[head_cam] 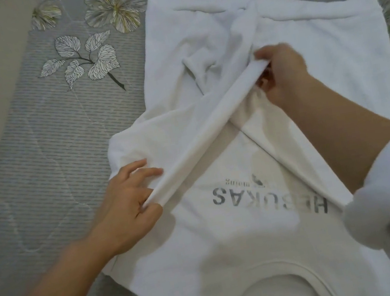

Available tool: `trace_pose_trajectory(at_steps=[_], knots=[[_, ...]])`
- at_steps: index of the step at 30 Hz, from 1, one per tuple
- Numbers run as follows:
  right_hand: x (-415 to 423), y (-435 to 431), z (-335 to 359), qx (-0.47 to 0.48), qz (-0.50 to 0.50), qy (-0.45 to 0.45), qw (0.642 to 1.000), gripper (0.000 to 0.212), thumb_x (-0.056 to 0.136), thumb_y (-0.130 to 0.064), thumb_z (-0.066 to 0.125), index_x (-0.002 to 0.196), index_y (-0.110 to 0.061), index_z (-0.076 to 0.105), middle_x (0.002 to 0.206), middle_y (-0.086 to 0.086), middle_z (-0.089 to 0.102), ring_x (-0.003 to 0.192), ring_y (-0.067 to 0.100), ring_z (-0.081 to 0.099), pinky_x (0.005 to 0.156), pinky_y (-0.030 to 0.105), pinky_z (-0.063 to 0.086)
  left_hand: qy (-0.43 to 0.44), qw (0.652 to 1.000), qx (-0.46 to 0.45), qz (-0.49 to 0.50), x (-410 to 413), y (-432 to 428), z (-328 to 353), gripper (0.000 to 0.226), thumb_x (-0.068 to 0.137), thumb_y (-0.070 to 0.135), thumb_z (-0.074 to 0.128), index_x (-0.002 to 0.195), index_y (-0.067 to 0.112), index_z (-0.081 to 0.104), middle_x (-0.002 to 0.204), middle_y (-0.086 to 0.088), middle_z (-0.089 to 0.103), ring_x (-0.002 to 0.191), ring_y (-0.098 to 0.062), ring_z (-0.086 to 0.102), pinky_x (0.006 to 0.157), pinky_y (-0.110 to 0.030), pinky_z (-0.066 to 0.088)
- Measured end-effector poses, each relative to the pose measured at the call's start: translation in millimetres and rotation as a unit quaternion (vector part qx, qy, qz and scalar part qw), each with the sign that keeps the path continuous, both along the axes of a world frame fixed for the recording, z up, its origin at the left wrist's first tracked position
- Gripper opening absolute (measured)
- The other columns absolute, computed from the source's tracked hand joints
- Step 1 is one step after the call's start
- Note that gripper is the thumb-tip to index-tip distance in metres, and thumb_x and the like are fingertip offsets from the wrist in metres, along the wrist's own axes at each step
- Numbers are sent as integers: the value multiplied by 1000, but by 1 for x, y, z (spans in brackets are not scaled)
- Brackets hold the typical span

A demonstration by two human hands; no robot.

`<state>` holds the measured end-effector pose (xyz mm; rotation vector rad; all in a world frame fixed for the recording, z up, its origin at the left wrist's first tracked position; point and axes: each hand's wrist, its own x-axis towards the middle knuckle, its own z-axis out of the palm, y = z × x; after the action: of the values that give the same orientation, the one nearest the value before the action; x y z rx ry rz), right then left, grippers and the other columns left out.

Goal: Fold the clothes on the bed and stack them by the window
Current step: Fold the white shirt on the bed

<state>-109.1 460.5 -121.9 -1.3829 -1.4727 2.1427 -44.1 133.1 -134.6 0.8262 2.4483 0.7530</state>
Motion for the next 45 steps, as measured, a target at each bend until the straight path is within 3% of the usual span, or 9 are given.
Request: trace_pose_trajectory(at_steps=[4, 10, 19, 24, 28, 32, 38, 42, 45], knots=[[36, 24, 25, 126, -105, -5, 987, 17, 46, -11, 54, 55, -18, 42, 60, -2, 41, 56, 18, 41, 48, 22, 32, 102, 991, -8, -82, 12, 8, 3, 23, 63, 35, 47, 50, 18, 57, 122, 0, 60, 128, -26, 36, 97, -36, 24], [99, 39, -6, -191, -71, 38, 978, 27, 89, -23, 54, 111, -11, 66, 107, 6, 71, 98, 23, 68, 89, 33, 53, 101, 967, -111, -206, 32, -3, -20, 24, 54, 31, 60, 53, 23, 37, 131, 1, 56, 128, -28, 39, 97, -35, 26], [98, 103, -8, 267, -154, -28, 951, 36, 79, -2, 54, 109, -22, 58, 113, 7, 59, 92, 14, 57, 80, 22, 49, 54, 979, -72, -184, 39, 17, -15, 18, 61, 34, 49, 54, 20, 41, 140, 5, 48, 136, -23, 24, 101, -29, 17], [122, 116, -43, 290, -81, -379, 875, 63, 89, -9, 50, 147, -10, 24, 150, 14, 30, 137, 29, 33, 109, 42, 30, 28, 989, -69, -128, 39, 28, -19, 31, 84, 56, 39, 77, 31, 56, 141, 13, 43, 138, -16, 23, 106, -27, 12], [114, 86, -40, 575, 145, -264, 761, 66, 90, -24, 53, 149, -19, 23, 155, 11, 19, 140, 32, 20, 109, 49, 20, 131, 986, -77, -72, 26, 45, -30, 48, 92, 51, 33, 129, 25, 49, 157, -1, 23, 146, -24, 12, 115, -36, 6], [132, 81, -68, 538, 433, -305, 656, 63, 98, -52, 29, 152, -35, 3, 162, -1, -6, 148, 18, -8, 115, 54, -3, 103, 974, -200, 22, 21, 45, -53, 70, 87, 66, 11, 151, 37, 8, 157, 3, -23, 142, -22, -28, 114, -42, -17], [137, 51, -81, 516, 320, -331, 722, 73, 95, -59, 23, 153, -28, -7, 160, 3, -16, 146, 24, -17, 116, 53, -10, 115, 973, -194, 41, 23, 44, -68, 68, 89, 65, 18, 151, 39, 7, 159, 4, -16, 144, -23, -23, 115, -55, -6], [174, -1, -85, 592, 467, -233, 615, 65, 92, -63, 13, 147, -42, -14, 161, 0, -15, 146, 21, -20, 117, 42, -11, 115, 974, -191, 46, 22, 43, -71, 67, 88, 67, 15, 149, 43, 1, 158, 6, -20, 142, -21, -27, 114, -50, -12], [183, -9, -86, 584, 456, -259, 620, 62, 94, -63, 12, 145, -44, -15, 161, -2, -14, 147, 20, -17, 118, 41, -10, 106, 974, -196, 36, 21, 43, -69, 67, 87, 68, 11, 147, 45, -9, 155, 7, -27, 140, -19, -32, 113, -48, -18]])
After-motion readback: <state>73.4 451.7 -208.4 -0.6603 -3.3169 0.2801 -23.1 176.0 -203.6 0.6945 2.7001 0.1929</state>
